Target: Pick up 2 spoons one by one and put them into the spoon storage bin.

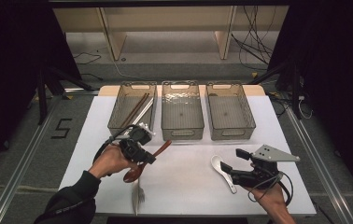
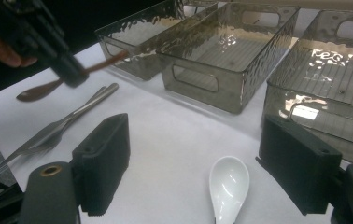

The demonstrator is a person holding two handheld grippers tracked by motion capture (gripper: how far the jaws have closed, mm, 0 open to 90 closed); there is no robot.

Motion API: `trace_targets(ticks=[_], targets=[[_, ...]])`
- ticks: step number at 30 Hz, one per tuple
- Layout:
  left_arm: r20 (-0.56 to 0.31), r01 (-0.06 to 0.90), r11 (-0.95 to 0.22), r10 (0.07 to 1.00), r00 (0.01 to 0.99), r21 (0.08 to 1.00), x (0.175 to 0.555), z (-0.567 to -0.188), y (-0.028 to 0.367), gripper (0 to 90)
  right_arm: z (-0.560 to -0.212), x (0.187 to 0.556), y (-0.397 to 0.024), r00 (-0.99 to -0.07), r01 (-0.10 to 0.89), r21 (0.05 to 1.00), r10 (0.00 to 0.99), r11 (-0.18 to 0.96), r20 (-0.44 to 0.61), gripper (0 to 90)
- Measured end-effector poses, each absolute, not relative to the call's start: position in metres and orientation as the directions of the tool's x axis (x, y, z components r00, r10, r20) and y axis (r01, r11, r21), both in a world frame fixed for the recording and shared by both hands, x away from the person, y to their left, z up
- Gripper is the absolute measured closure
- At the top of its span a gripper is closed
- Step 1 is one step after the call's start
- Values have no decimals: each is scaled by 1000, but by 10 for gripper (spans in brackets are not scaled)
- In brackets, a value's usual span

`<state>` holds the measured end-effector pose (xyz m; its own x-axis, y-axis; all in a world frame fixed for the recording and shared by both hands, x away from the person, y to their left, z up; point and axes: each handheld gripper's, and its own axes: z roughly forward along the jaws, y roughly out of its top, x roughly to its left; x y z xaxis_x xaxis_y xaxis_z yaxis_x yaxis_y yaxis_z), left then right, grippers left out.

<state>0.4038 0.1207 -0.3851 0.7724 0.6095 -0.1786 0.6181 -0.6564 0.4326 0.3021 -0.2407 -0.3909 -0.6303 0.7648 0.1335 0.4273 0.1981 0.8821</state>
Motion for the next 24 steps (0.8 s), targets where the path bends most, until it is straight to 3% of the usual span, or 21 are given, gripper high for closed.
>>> trace_targets(ticks=[24], targets=[[-175, 618, -536, 658, 733, 575, 482, -353, 92, 802, -391, 303, -241, -630, 430, 882, 764, 194, 140, 256]])
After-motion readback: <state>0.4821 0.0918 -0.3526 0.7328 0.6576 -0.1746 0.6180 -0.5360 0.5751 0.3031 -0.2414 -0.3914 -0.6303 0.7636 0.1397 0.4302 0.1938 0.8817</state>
